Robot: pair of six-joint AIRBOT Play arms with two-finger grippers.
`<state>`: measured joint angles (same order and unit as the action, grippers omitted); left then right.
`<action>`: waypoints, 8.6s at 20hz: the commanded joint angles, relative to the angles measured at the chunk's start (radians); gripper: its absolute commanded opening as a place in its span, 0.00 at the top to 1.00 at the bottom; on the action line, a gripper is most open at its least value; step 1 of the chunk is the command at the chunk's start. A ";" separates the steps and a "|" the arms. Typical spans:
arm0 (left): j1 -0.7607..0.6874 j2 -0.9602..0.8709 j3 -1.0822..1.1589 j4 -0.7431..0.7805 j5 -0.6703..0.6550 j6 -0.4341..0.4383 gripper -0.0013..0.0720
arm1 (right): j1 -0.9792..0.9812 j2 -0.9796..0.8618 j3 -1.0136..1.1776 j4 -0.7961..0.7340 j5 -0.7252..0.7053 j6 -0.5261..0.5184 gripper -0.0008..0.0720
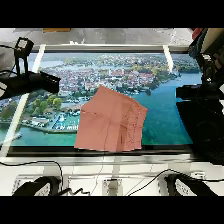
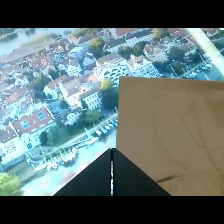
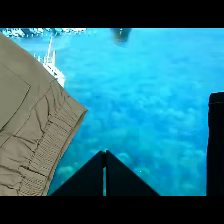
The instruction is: Fold the clothes and pants, and hang the long-sleeved shirts on hangers.
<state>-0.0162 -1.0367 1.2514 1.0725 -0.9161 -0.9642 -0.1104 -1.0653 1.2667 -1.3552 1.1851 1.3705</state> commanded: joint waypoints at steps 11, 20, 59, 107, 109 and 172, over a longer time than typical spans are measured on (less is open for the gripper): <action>0.001 0.000 0.001 0.000 0.000 0.000 0.97 | 0.001 0.001 0.001 0.000 0.000 0.000 0.96; 0.001 0.002 0.001 -0.055 0.077 0.000 0.97 | 0.001 0.000 0.001 -0.003 -0.050 0.000 0.96; 0.248 -0.007 -0.794 -0.162 -0.098 0.000 0.20 | 0.166 -0.289 -0.789 0.686 -0.184 -0.228 0.96; 0.005 0.092 -0.582 -0.623 0.252 0.146 0.98 | 0.280 0.013 -0.565 0.730 -0.686 0.140 0.96; -0.044 -0.068 -0.509 -0.679 0.239 0.145 0.98 | 0.307 -0.085 -0.534 0.798 -0.755 0.140 0.96; -0.232 -0.217 -0.487 -0.161 -0.159 -0.307 0.04 | 0.006 -0.531 -0.465 0.677 0.050 -0.370 0.19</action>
<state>-0.2470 -1.2537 0.7647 0.9115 -1.1114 -1.2720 -0.1417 -1.5875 0.8017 -0.7021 1.2156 1.0298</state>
